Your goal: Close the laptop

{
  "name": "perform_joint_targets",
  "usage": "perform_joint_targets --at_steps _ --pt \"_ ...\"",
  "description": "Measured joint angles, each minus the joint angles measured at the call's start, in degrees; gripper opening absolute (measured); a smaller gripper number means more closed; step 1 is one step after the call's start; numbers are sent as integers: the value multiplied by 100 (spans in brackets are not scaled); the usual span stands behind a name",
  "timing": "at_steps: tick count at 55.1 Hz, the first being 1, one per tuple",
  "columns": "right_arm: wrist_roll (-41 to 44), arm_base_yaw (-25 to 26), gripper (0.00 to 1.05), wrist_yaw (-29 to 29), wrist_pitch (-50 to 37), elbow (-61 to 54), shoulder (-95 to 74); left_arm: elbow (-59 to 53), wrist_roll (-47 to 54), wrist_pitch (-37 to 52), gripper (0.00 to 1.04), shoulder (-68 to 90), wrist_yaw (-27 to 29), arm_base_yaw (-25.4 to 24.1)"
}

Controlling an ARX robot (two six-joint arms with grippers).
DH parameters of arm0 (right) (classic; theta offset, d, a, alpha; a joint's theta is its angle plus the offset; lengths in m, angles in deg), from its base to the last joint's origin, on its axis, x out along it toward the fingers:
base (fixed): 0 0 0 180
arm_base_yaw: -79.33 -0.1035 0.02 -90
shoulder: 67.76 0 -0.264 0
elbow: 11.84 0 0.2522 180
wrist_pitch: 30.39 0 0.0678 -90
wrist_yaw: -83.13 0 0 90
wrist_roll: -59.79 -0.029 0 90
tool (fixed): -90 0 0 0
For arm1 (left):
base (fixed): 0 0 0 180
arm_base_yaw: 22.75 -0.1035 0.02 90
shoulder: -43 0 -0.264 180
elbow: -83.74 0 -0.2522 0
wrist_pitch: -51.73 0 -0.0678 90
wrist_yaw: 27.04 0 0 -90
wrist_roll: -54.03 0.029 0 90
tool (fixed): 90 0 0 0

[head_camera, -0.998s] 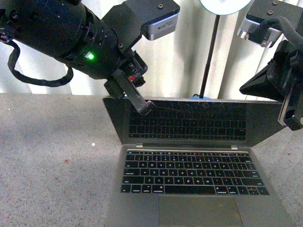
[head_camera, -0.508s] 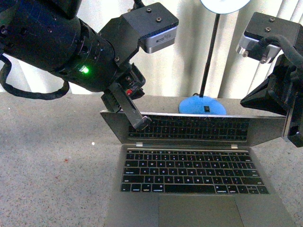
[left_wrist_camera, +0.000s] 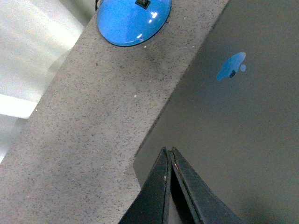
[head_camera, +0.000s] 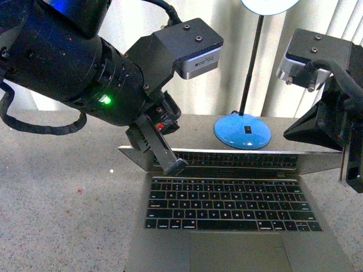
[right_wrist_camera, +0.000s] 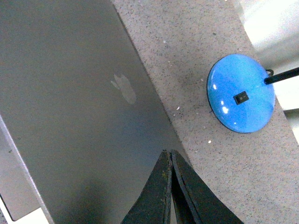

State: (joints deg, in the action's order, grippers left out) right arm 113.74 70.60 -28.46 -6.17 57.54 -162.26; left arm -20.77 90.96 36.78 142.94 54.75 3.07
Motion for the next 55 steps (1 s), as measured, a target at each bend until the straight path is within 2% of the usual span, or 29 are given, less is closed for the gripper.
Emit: perform_joint_targets --at_steps 55 --pt "527 -114 3 -4 85 -597 -149 -715 -369 374 4 90 -251 219"
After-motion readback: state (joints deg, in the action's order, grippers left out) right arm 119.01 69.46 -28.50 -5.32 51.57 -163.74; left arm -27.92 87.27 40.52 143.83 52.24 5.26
